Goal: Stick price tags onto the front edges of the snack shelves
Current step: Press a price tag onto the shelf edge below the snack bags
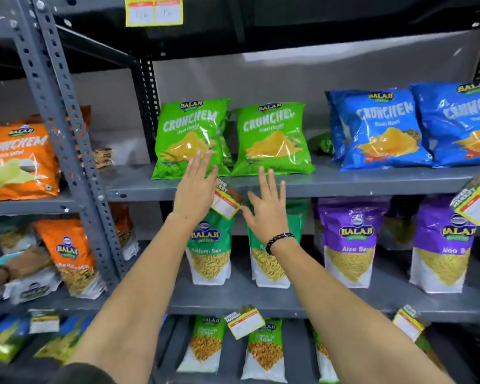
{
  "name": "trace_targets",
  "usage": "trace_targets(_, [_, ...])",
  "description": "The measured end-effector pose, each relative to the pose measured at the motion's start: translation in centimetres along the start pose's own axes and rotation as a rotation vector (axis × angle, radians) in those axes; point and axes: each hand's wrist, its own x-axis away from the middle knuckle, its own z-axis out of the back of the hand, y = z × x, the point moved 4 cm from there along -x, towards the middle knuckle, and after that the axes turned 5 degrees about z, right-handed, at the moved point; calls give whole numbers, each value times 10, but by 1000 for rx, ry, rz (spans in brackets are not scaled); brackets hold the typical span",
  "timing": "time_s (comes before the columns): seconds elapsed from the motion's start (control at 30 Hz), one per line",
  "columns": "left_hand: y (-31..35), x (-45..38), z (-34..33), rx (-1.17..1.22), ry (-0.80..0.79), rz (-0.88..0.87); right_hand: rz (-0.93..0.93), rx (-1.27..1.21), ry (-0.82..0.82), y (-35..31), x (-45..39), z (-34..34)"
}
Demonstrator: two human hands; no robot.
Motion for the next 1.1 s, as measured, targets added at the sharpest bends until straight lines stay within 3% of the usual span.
trace_targets(0.3, [-2, -8, 5, 144, 41, -18, -203, -142, 105, 5, -12, -10])
trace_targets(0.5, [0, 5, 6, 304, 37, -76, -199, -150, 84, 3, -15, -8])
trace_targets(0.6, [-5, 13, 3, 425, 41, -9, -165, -129, 42, 10, -19, 2])
trace_targets(0.77, [-6, 21, -18, 513, -112, 89, -90, -103, -62, 18, -29, 18])
trace_targets(1.1, [-8, 9, -24, 527, -31, 259, -190, -111, -97, 19, -44, 29])
